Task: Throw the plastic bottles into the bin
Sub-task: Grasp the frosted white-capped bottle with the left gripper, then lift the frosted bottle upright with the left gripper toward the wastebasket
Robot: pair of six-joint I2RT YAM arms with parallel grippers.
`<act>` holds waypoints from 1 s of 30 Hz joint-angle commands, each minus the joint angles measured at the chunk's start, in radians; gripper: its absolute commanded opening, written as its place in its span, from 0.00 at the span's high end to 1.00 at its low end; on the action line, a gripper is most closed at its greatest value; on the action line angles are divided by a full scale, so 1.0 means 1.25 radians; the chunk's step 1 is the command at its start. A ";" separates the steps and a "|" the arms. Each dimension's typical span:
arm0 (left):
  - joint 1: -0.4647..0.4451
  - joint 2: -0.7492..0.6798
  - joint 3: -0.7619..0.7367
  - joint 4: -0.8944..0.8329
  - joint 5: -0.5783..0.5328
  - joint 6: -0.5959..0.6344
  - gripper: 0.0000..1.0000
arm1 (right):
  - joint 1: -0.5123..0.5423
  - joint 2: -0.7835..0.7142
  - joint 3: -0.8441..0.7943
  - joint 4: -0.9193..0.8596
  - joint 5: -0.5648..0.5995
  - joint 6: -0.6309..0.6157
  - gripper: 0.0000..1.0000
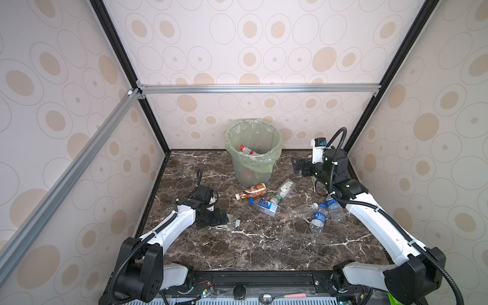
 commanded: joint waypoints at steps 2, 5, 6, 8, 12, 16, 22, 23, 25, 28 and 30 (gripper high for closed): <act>0.004 0.038 0.046 0.090 0.004 -0.036 0.01 | -0.002 0.001 -0.001 0.010 -0.006 0.009 0.00; 0.004 0.075 0.088 0.077 -0.041 -0.016 0.01 | -0.002 0.001 -0.001 0.010 -0.007 0.007 0.00; 0.004 0.089 0.102 0.067 -0.059 -0.006 0.01 | -0.002 0.002 -0.001 0.010 -0.005 0.005 0.00; 0.004 0.111 0.127 0.057 -0.089 0.004 0.01 | -0.002 0.001 -0.001 0.011 -0.004 0.004 0.00; 0.004 0.154 0.158 0.059 -0.104 0.009 0.01 | -0.002 0.005 0.002 0.012 -0.003 0.004 0.00; 0.004 0.202 0.186 0.057 -0.121 0.018 0.01 | -0.002 0.004 0.002 0.010 0.001 0.001 0.00; 0.004 0.250 0.208 0.069 -0.139 0.024 0.02 | -0.003 0.001 0.000 0.010 0.003 0.000 0.00; 0.004 0.256 0.208 0.072 -0.144 0.026 0.03 | -0.003 0.001 0.000 0.010 0.001 0.001 0.00; 0.004 0.266 0.207 0.075 -0.161 0.030 0.04 | -0.003 0.001 0.000 0.011 0.000 0.001 0.00; 0.004 0.281 0.203 0.077 -0.195 0.037 0.09 | -0.003 0.001 0.000 0.010 0.005 0.001 0.00; 0.004 0.281 0.194 0.087 -0.215 0.040 0.12 | -0.002 0.000 -0.002 0.013 0.005 0.001 0.00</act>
